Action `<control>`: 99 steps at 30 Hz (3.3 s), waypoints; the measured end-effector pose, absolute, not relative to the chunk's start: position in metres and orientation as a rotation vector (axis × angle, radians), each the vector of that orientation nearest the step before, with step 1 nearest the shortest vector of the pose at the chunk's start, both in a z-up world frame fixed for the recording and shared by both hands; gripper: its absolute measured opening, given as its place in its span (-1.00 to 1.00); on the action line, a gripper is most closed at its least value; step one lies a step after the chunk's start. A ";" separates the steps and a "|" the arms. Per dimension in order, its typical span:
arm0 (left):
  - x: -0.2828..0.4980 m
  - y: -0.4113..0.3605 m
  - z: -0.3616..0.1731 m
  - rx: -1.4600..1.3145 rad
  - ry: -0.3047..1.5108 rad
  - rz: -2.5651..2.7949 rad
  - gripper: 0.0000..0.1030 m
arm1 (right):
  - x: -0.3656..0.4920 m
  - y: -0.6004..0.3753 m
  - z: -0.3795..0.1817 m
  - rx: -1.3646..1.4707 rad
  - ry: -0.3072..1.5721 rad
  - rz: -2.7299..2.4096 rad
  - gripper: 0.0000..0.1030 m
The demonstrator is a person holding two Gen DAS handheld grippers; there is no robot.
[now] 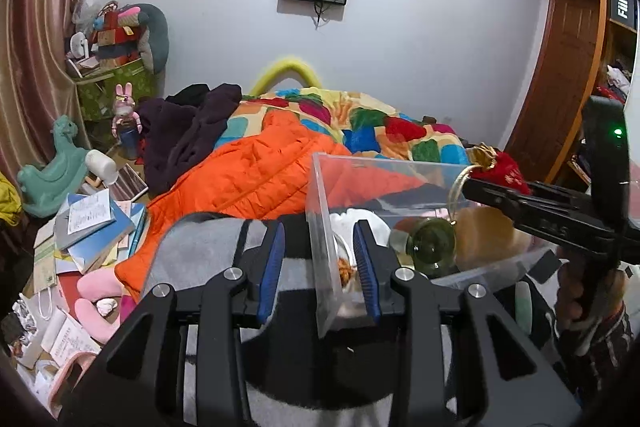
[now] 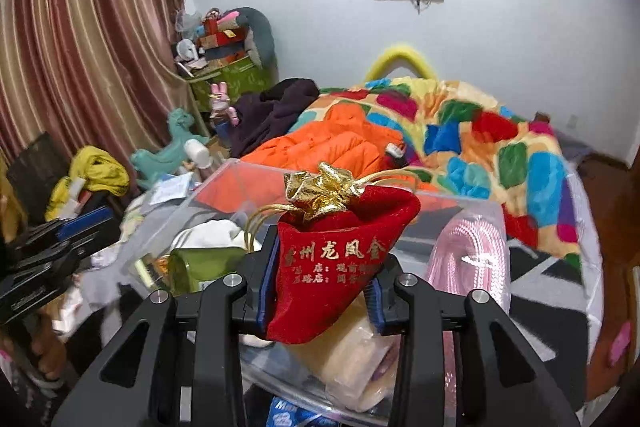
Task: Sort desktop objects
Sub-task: 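Place the tin into the clear box with the left while the right drops the red pouch in, then grasp the blue Max card box with the left tool while the right grasps the mint tube, then drop the Max box into the box with the left while the right drops the mint tube in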
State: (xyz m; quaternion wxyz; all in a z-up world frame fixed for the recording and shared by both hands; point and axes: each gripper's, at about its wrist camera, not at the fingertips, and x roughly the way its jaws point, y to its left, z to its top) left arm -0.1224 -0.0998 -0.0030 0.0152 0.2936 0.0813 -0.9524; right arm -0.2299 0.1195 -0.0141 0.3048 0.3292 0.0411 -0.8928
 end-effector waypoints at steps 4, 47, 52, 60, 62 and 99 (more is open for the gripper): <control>-0.116 -0.094 -0.009 0.930 0.240 -2.982 -0.21 | -0.224 0.106 -0.015 0.848 0.206 -2.381 -0.26; -0.101 -0.008 -0.020 1.108 0.088 -3.044 0.80 | -0.145 0.200 -0.051 0.860 0.433 -2.434 0.64; -0.105 -0.003 -0.031 1.179 0.081 -3.021 0.80 | -0.147 0.201 -0.070 0.925 0.447 -2.356 0.64; -0.108 0.005 -0.043 1.258 0.081 -3.004 0.80 | -0.164 0.199 -0.084 0.990 0.410 -2.279 0.64; -0.109 0.007 -0.046 1.273 0.088 -3.003 0.80 | -0.166 0.197 -0.089 1.003 0.433 -2.270 0.64; -0.154 0.076 -0.080 1.441 -0.012 -2.906 0.42 | -0.173 0.245 -0.076 0.928 0.031 -2.320 0.37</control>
